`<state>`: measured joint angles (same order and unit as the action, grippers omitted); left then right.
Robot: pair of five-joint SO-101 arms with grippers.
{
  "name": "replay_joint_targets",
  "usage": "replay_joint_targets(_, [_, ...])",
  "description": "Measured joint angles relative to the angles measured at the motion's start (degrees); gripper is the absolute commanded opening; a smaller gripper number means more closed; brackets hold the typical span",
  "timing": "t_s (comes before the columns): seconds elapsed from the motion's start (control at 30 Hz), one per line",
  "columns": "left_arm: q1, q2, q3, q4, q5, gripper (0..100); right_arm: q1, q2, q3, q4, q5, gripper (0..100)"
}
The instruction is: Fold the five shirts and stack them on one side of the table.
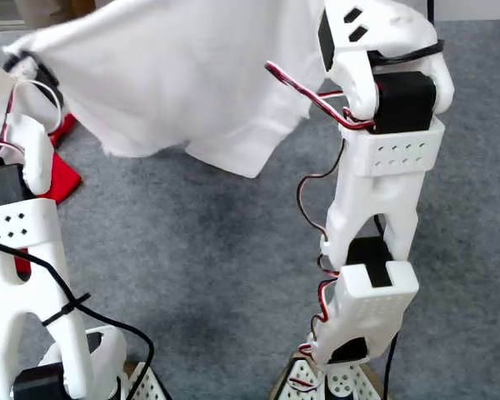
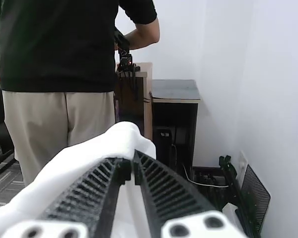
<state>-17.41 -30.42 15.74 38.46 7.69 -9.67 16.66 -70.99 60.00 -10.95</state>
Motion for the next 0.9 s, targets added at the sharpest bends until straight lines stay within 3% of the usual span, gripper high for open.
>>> replay_joint_targets(0.27, [0.0, 0.0, 0.0, 2.11, 0.0, 2, 0.0, 0.0, 0.0, 0.0, 0.0, 0.5])
replay_joint_targets(0.4, [0.0, 0.0, -0.09, 4.57, 0.0, 2, 0.0, -0.09, 0.0, 5.89, 0.53, 0.5])
replay_joint_targets(0.77, [0.35, 0.0, -10.64, 35.69, -7.82, 2, 0.09, -0.09, -2.73, 37.54, 7.74, 0.5])
replay_joint_targets(0.9, [0.7, 0.0, -13.45, 45.98, -11.16, 2, 0.09, -0.09, -2.73, 41.14, 7.74, 0.5])
